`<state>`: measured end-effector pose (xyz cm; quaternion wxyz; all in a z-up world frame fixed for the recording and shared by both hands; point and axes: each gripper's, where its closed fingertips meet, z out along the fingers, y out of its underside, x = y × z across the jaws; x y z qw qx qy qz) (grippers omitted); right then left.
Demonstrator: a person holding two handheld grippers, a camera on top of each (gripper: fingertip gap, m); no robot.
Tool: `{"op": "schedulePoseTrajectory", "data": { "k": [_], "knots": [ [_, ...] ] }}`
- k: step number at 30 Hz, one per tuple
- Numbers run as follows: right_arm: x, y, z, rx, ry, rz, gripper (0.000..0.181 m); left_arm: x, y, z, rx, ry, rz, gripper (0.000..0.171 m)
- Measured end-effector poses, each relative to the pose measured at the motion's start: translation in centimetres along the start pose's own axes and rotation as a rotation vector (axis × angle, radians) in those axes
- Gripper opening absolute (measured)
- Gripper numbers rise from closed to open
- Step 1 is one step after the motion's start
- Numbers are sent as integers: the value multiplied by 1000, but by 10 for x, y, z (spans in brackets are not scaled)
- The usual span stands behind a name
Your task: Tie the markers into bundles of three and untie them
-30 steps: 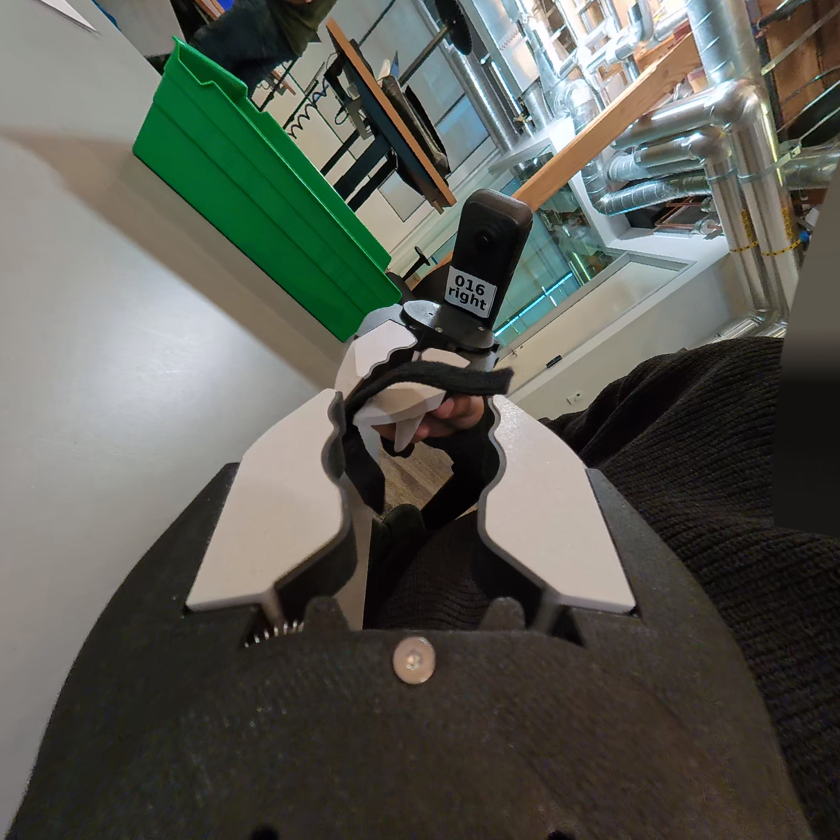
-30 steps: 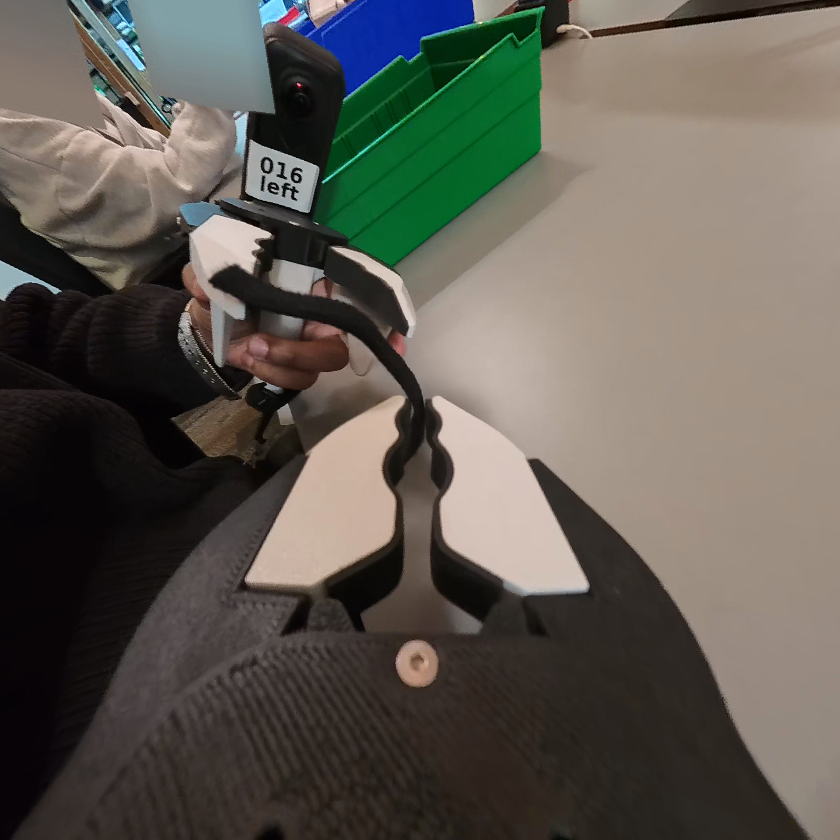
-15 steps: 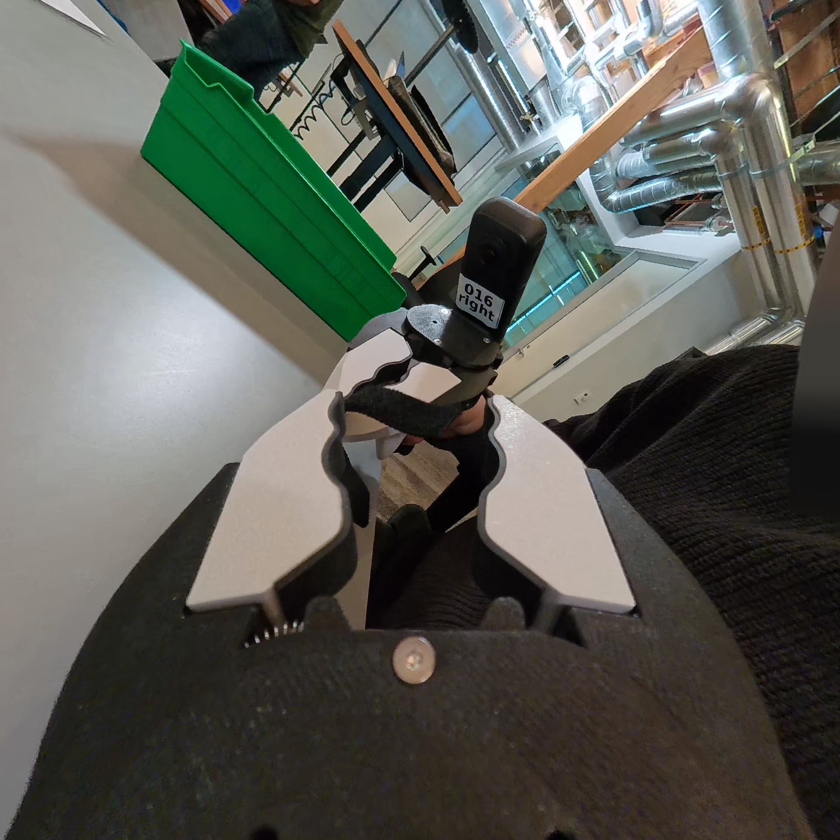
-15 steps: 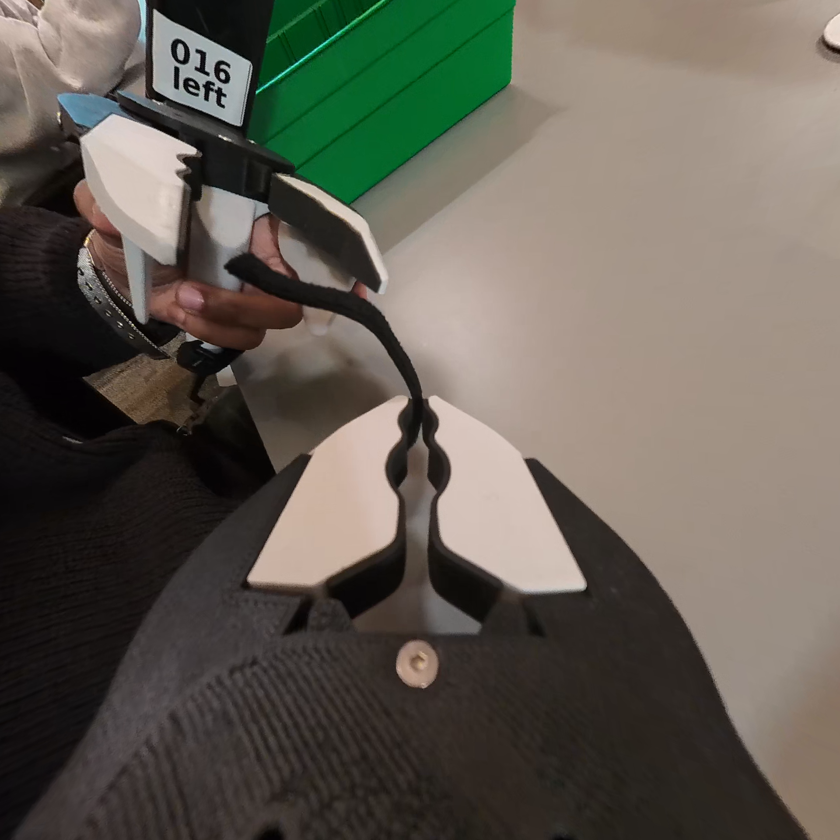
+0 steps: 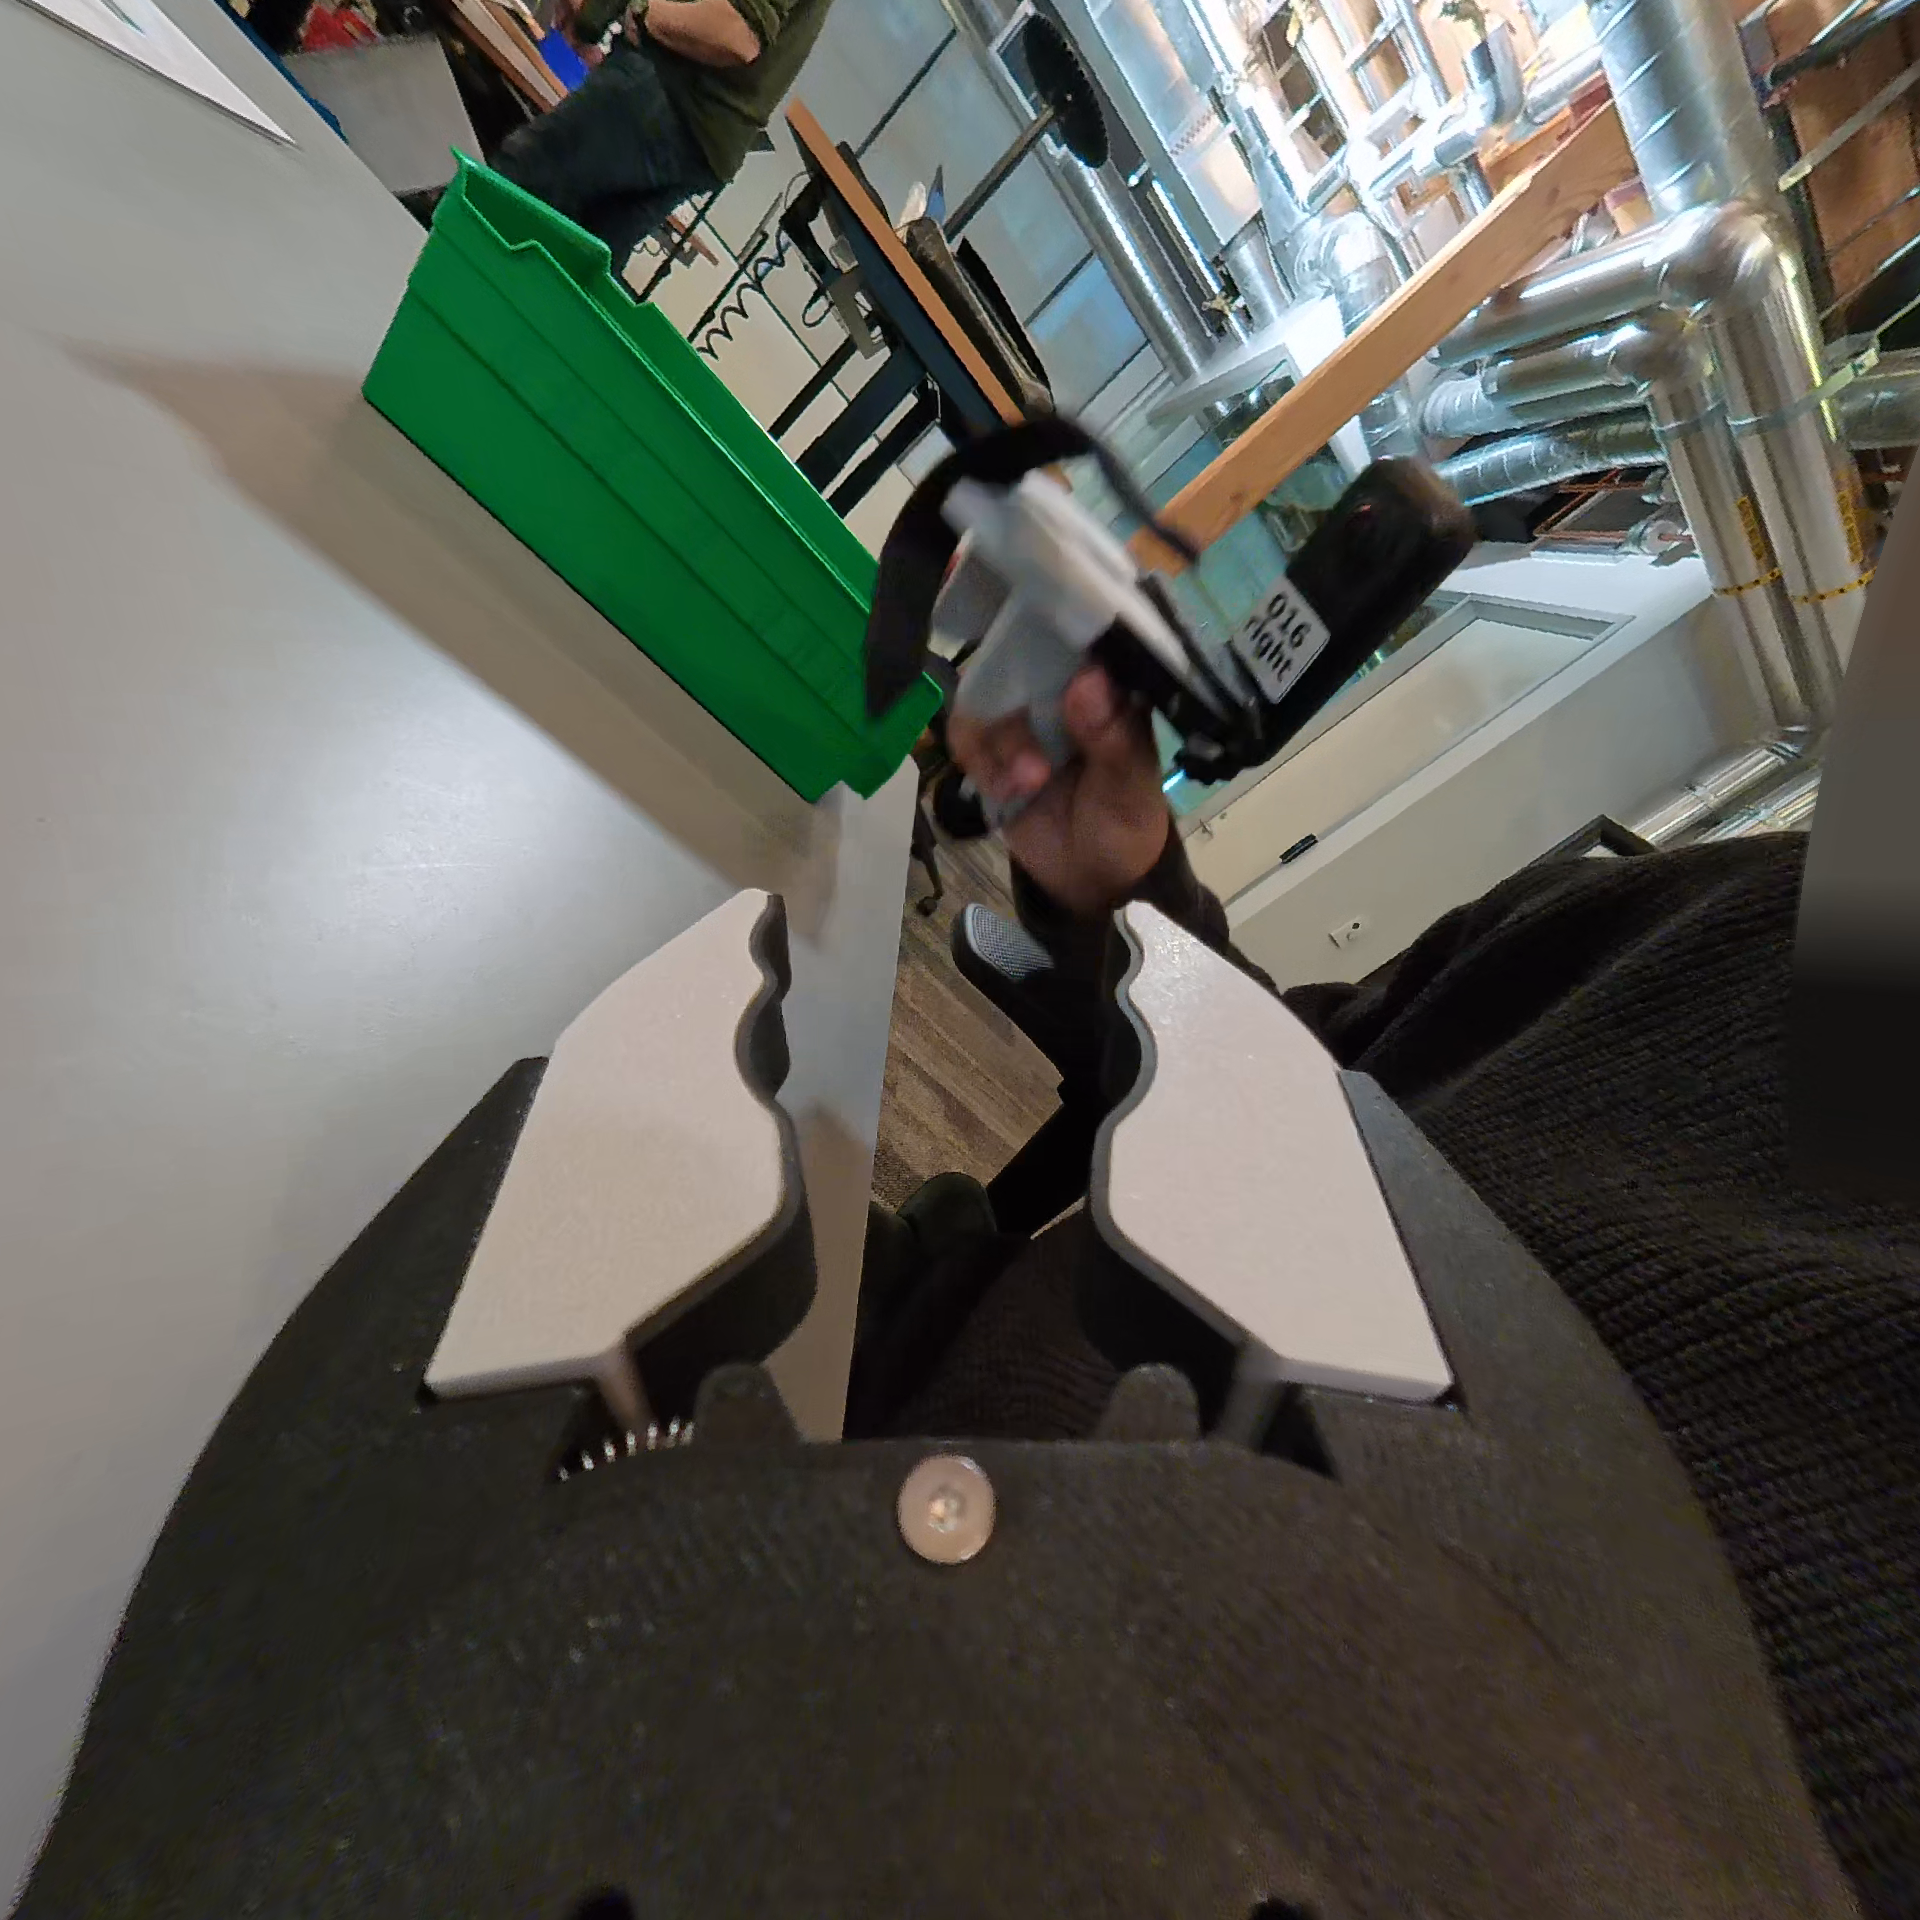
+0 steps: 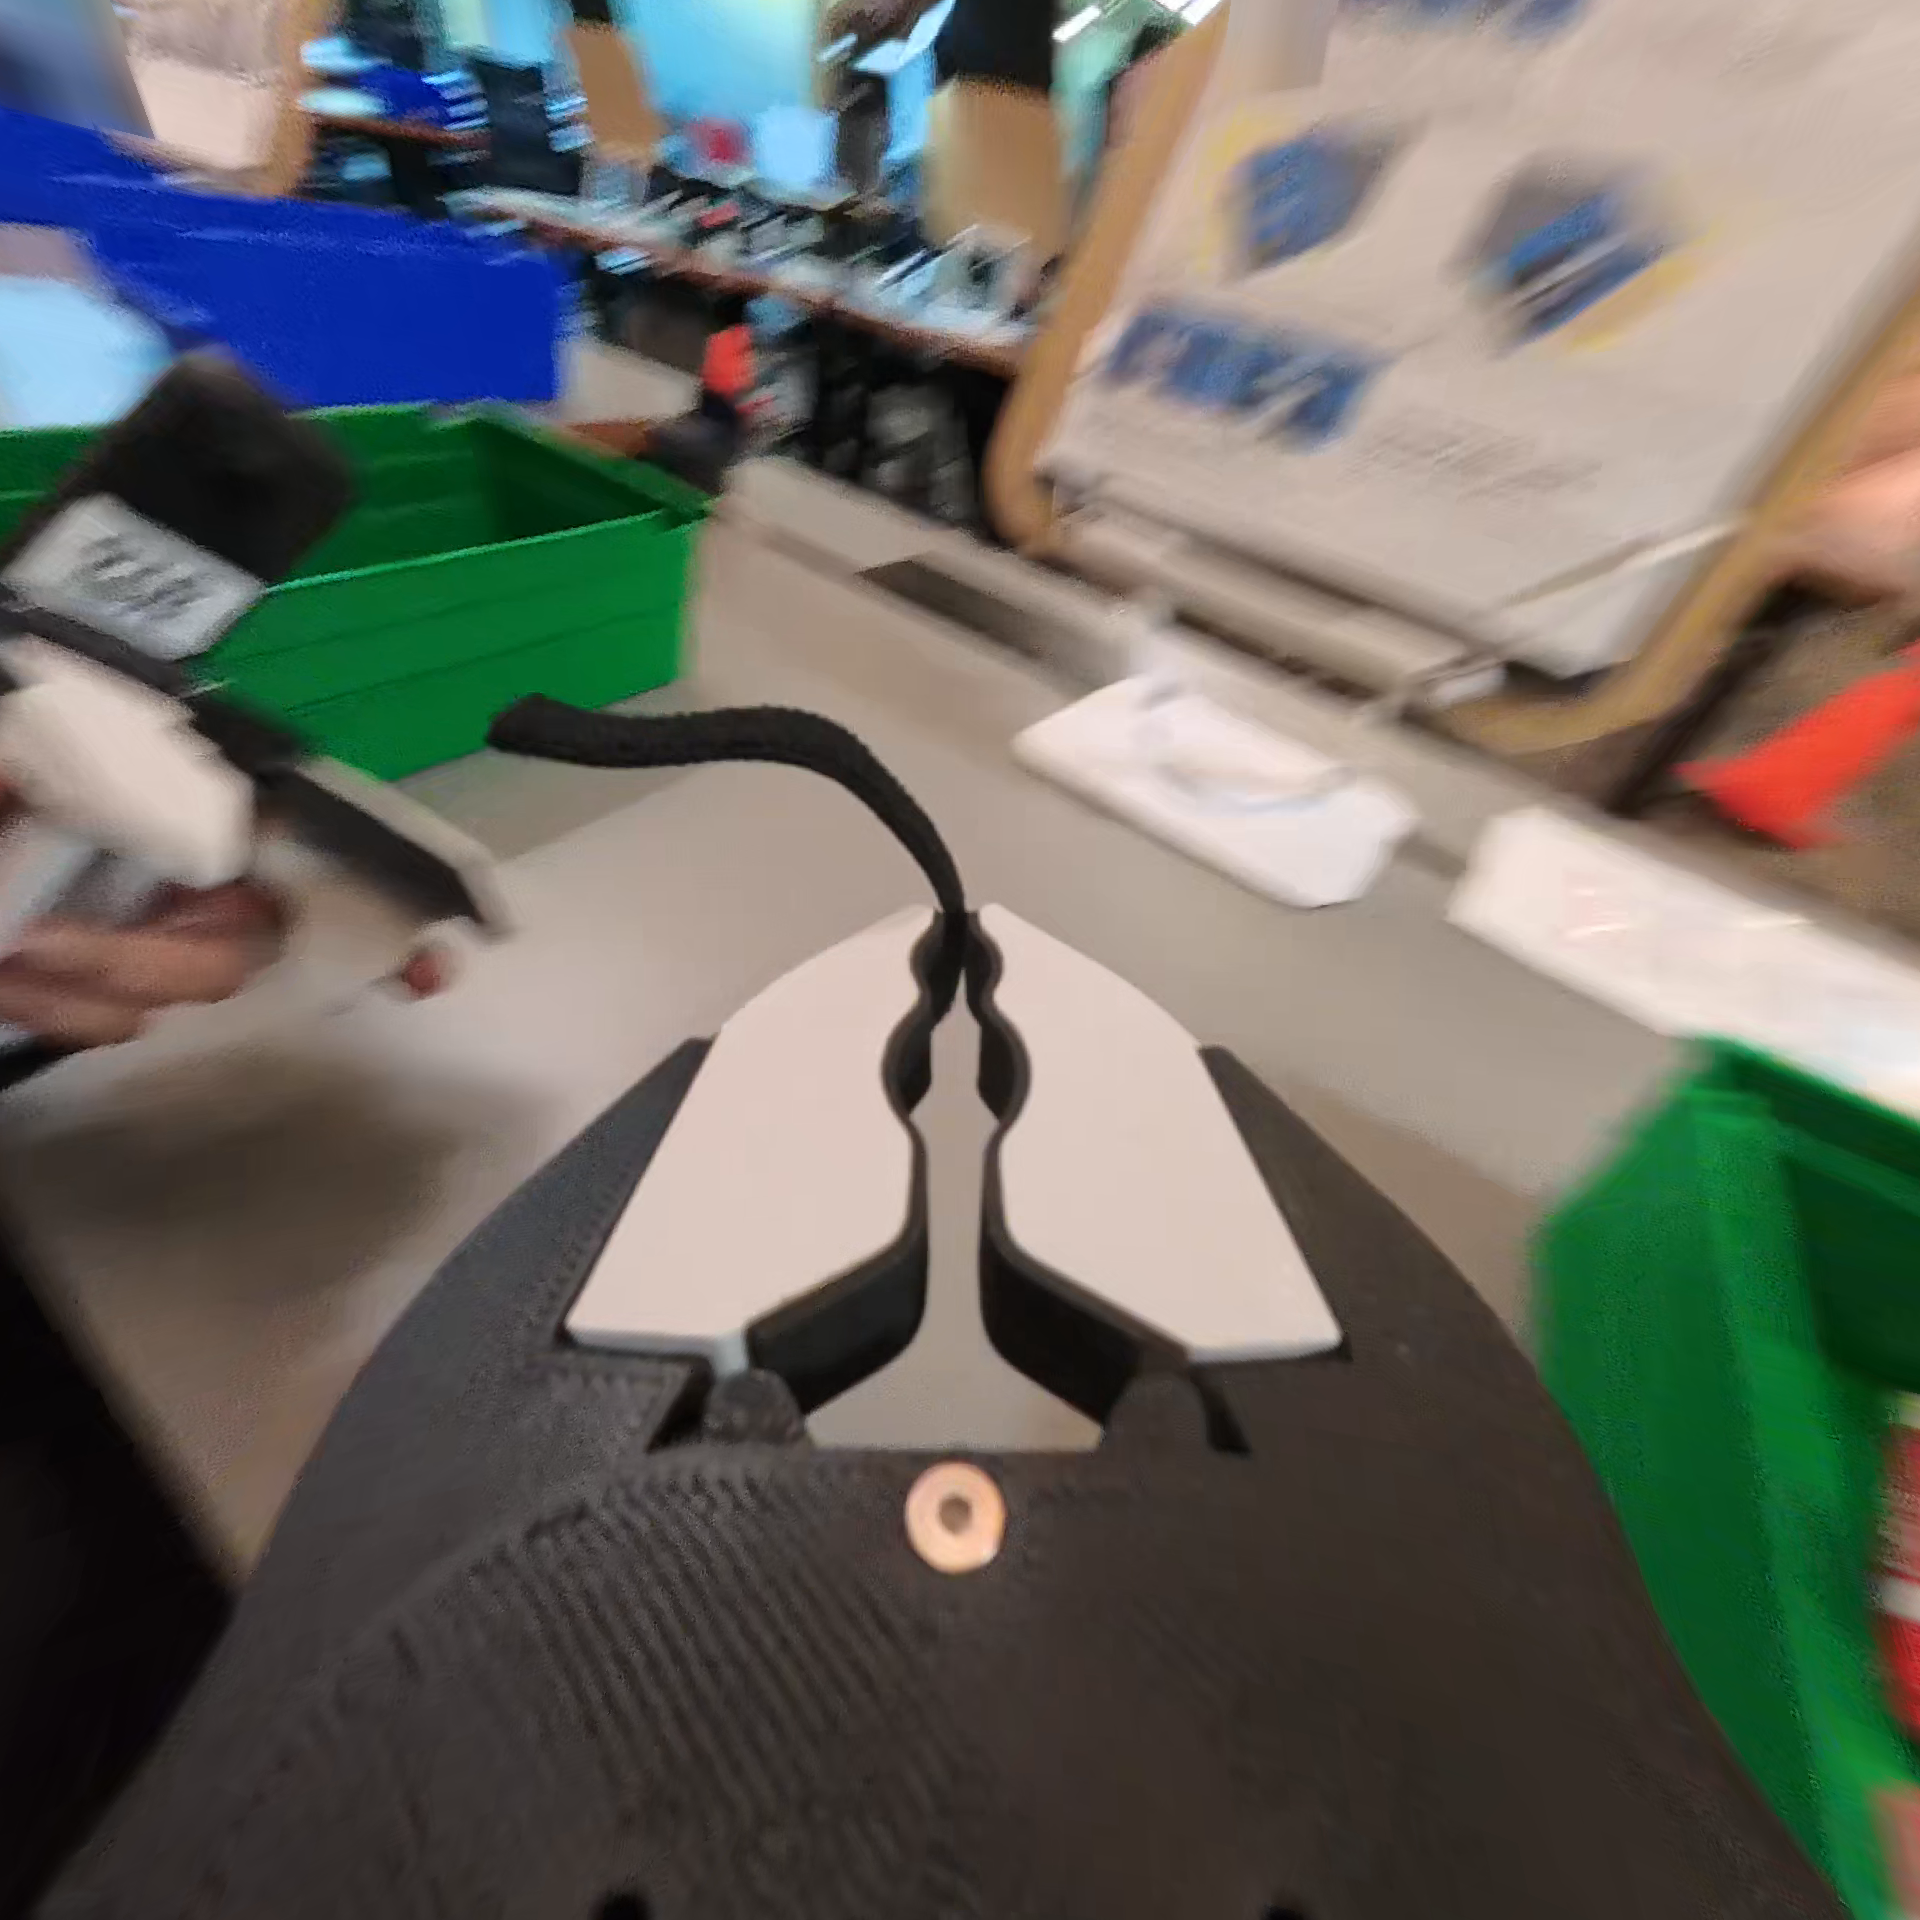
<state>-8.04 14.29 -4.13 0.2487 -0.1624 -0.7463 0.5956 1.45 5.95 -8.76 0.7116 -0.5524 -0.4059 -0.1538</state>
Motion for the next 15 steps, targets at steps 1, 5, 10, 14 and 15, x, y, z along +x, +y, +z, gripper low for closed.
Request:
{"op": "schedulePoseTrajectory", "data": {
  "k": [1,5,10,14,15],
  "knots": [
    [29,-15,-16,52,109,-34,3,0,1,0,-3,4,-2,59],
    [130,-58,-107,326,487,7,3,1,2,2,-11,7,-4,58],
    [208,9,-150,202,770,75,3,2,4,5,-20,17,-12,58],
    [219,88,-118,-166,702,267,9,3,6,7,-36,27,-14,58],
    [218,99,-114,-208,693,303,26,3,7,7,-40,28,-14,58]
  ]
}}
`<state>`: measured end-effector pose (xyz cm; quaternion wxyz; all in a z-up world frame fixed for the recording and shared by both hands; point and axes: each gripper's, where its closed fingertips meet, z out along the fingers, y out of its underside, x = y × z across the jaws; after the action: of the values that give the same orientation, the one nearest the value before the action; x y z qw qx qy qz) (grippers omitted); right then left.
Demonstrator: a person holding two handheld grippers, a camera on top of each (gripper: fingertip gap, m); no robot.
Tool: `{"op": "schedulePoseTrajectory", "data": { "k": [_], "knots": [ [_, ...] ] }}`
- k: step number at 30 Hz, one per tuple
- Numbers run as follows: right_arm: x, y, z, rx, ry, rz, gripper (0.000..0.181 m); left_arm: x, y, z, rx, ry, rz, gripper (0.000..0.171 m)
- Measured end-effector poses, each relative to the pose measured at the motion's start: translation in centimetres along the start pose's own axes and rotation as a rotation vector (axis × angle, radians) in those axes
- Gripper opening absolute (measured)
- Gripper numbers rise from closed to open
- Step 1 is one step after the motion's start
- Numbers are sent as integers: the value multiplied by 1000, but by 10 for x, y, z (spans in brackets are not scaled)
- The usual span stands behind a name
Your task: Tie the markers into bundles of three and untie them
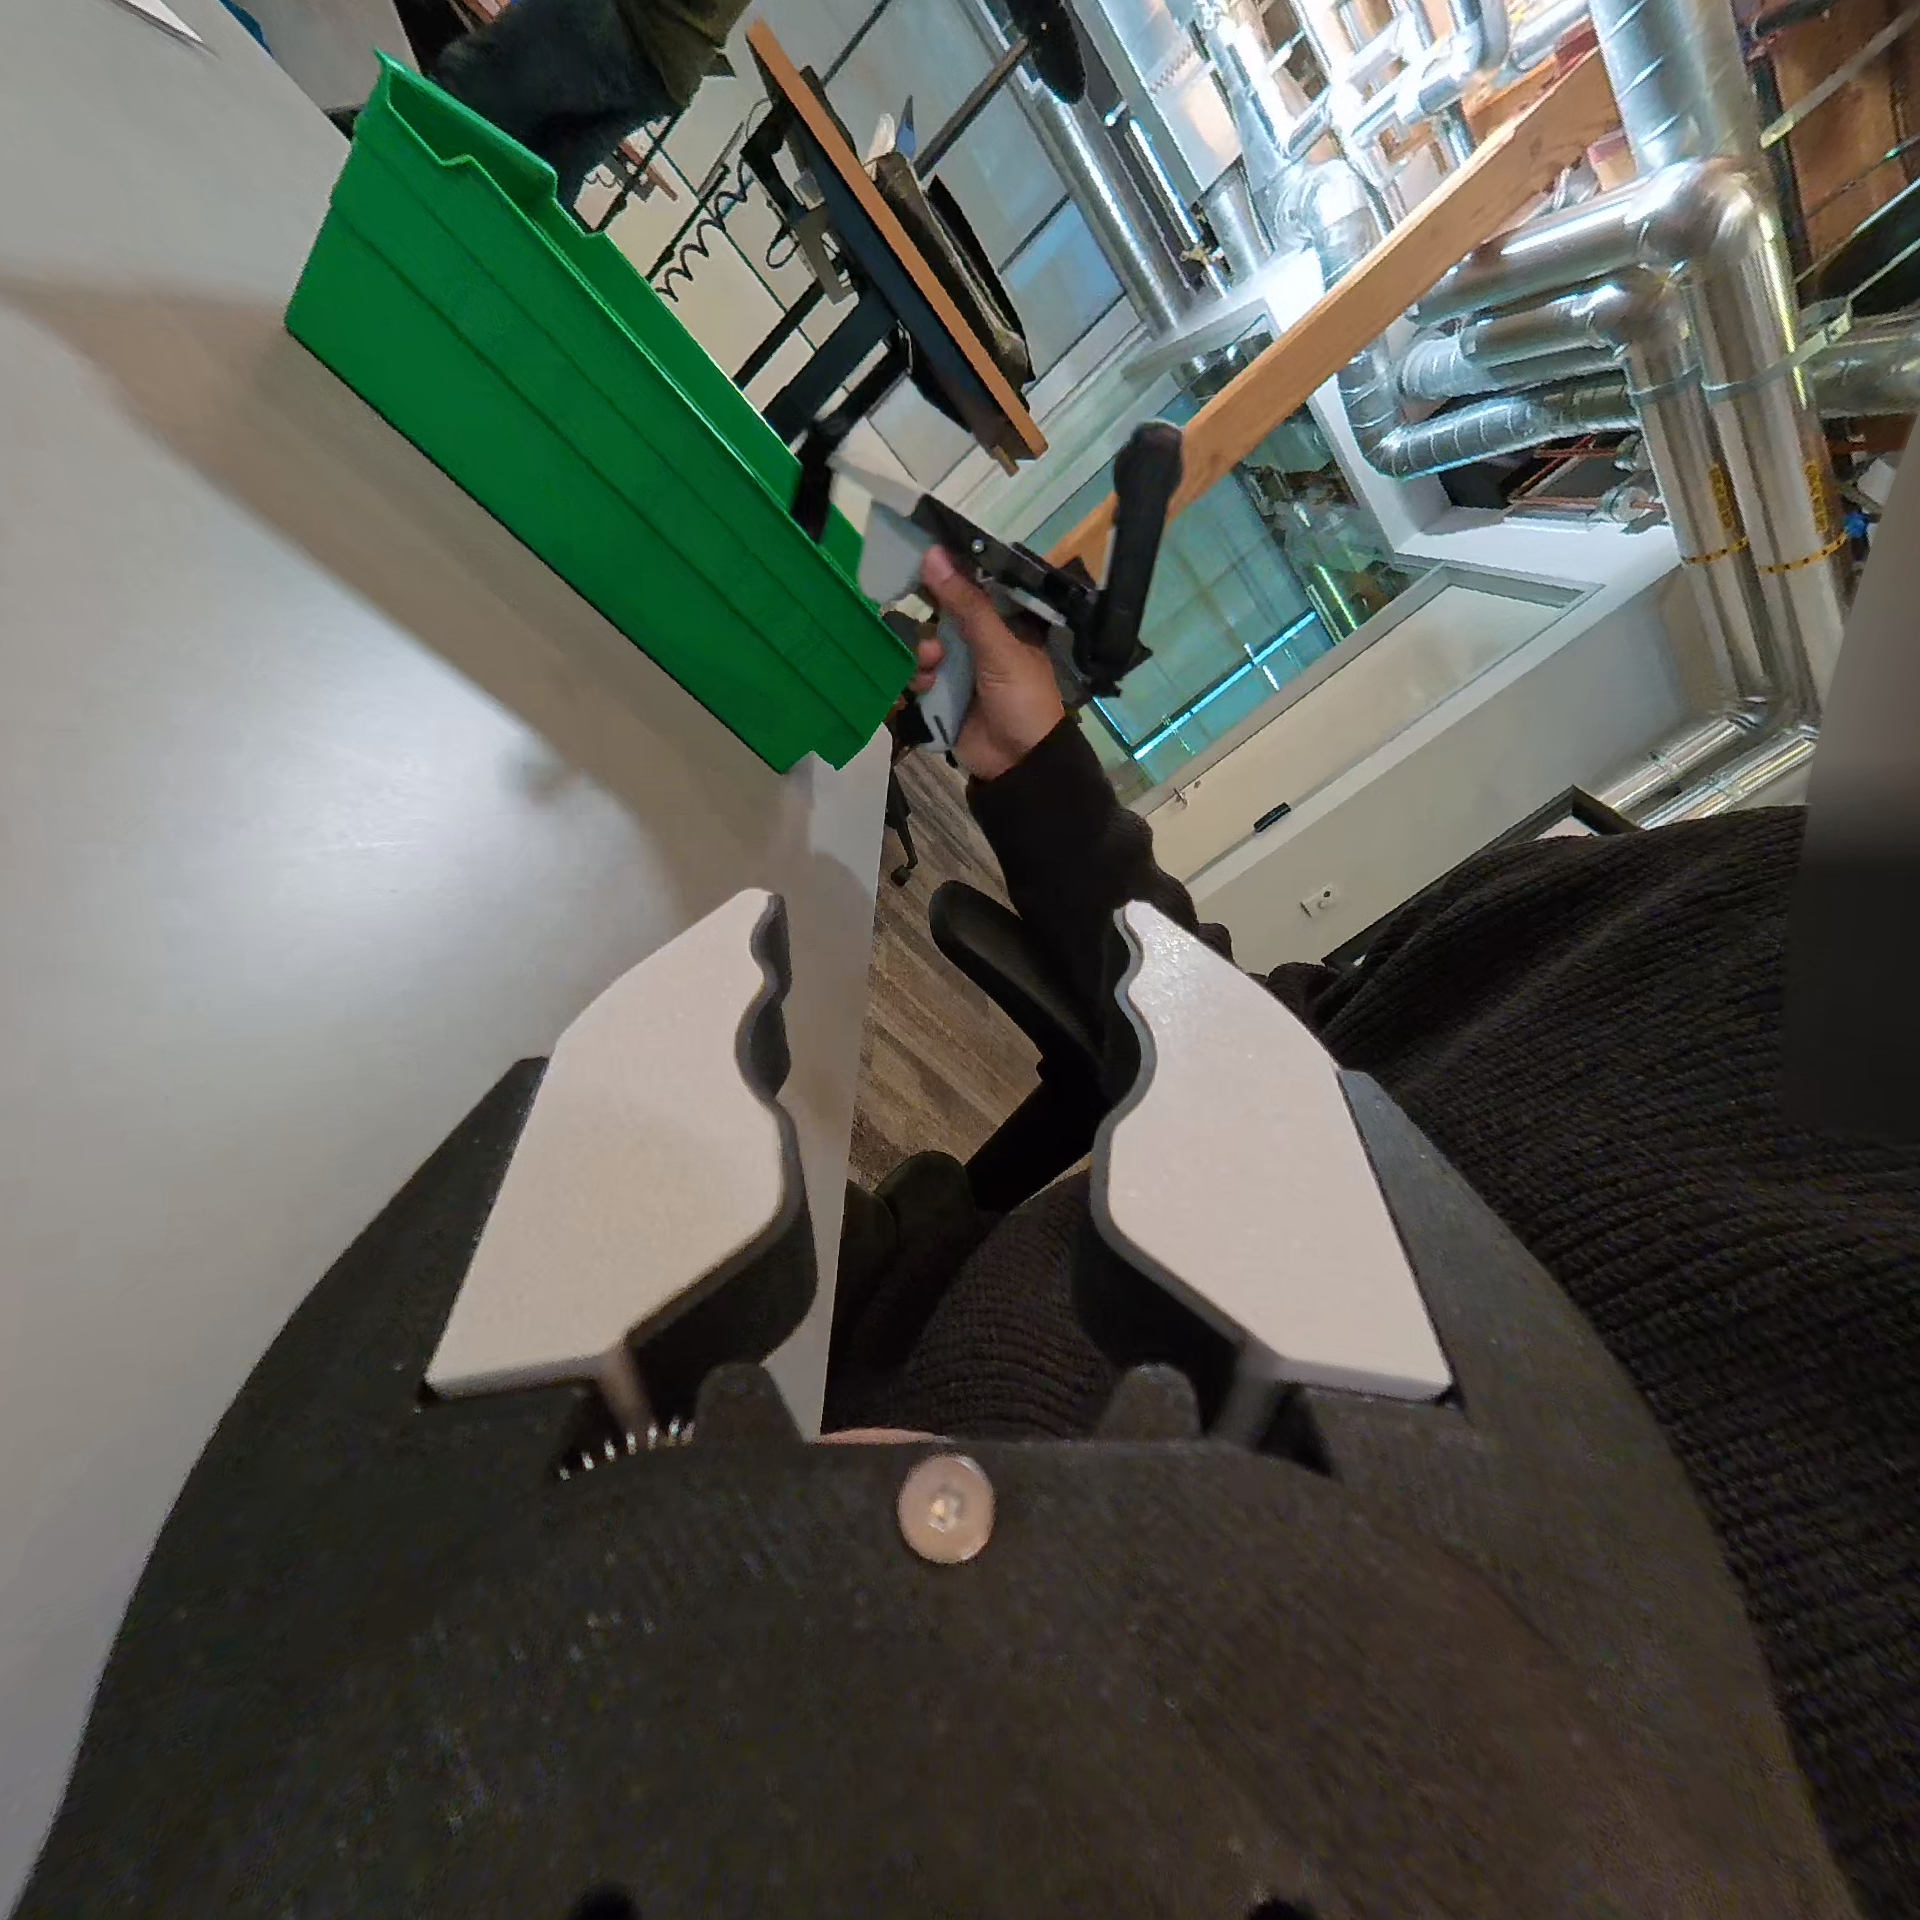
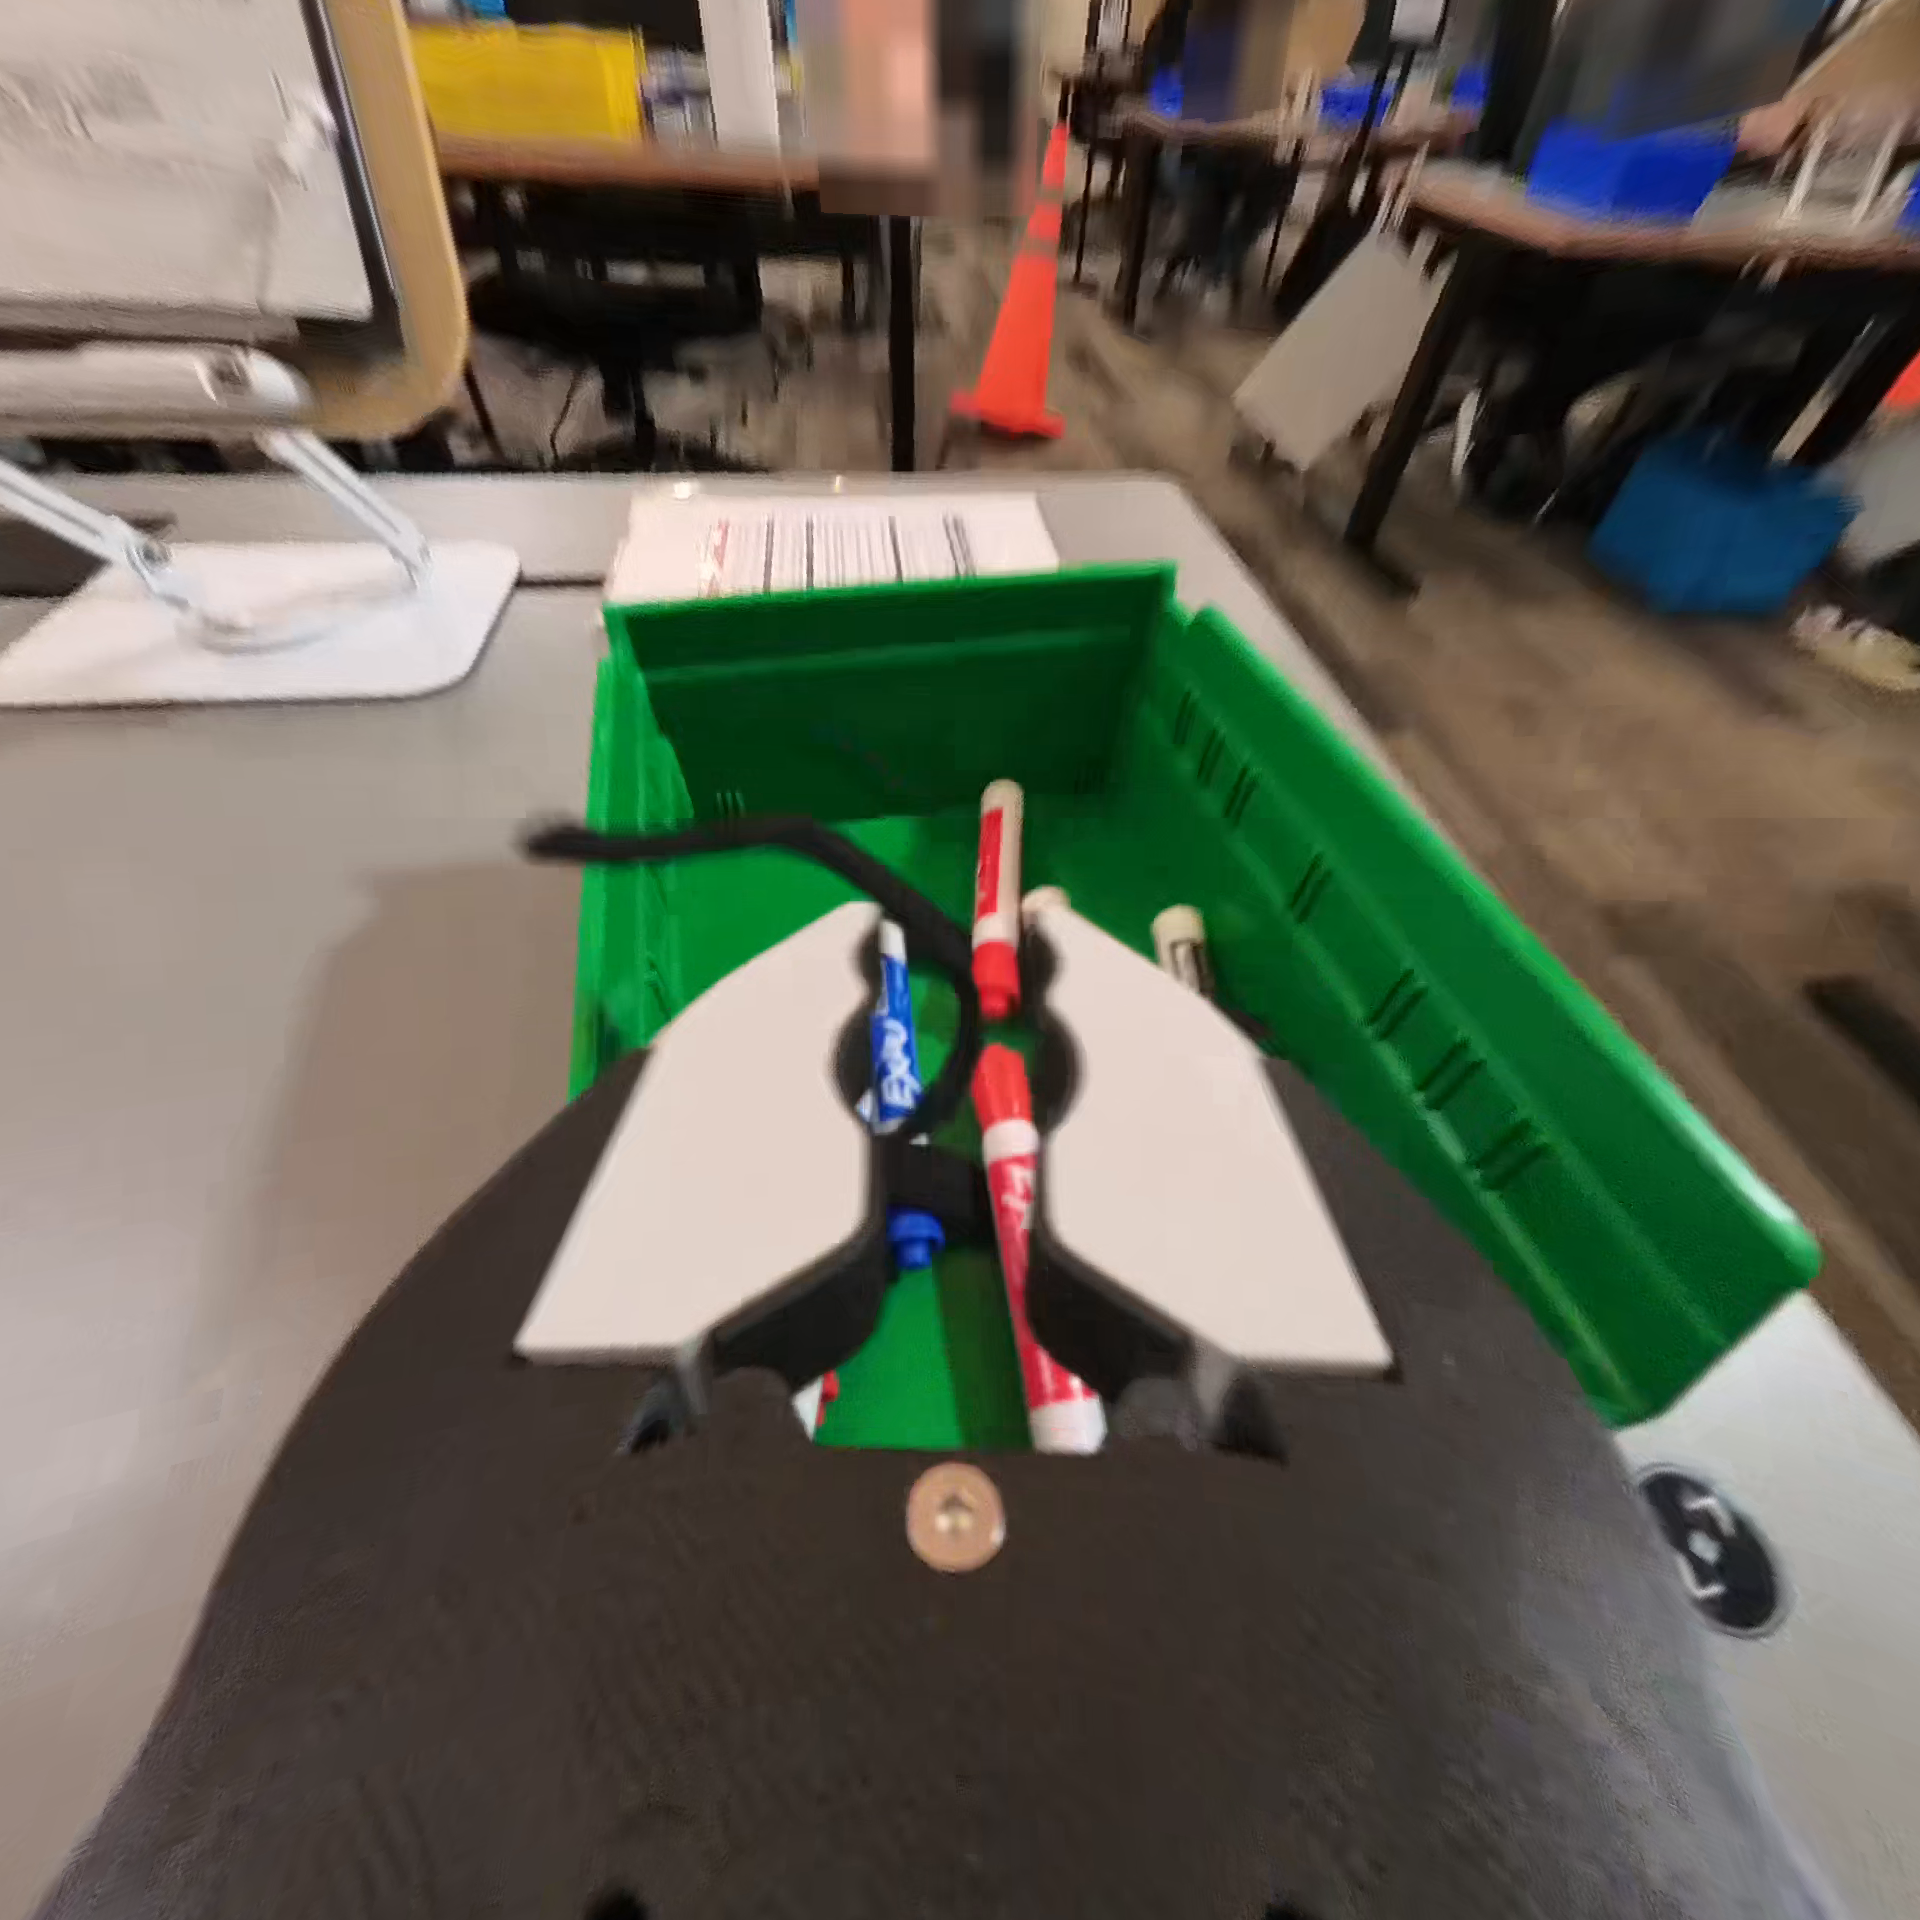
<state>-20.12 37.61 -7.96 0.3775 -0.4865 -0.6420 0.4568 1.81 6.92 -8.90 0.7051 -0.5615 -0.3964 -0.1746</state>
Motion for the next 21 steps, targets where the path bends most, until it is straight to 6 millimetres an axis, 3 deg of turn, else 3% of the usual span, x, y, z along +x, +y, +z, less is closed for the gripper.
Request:
{"op": "schedulePoseTrajectory", "data": {
  "k": [1,3,6,10,13,16,17,20,21],
  "knots": [
    [-3,6,4,-35,-12,-5,49,0,0,0,-2,1,0,58],
    [-2,7,5,-49,14,-50,65,0,0,0,-2,1,-3,58],
    [-6,-18,-7,85,49,-113,53,-1,-1,-2,6,2,-13,58],
    [-42,-58,-32,300,-18,-186,47,-2,-3,-5,22,1,-22,58],
    [-89,-58,-36,296,-139,-224,53,-4,-3,-5,21,-7,-19,58],
    [-152,-45,-42,263,-361,-188,48,-4,-2,-4,15,-10,-18,59],
    [-173,-41,-46,258,-440,-165,43,-4,-2,-3,12,-16,-13,59],
    [-236,-23,-65,244,-693,-58,1,-8,-1,-3,4,-55,18,57],
    [-256,-17,-73,232,-785,-38,0,-9,-1,-3,3,-71,33,56]
  ]
}}
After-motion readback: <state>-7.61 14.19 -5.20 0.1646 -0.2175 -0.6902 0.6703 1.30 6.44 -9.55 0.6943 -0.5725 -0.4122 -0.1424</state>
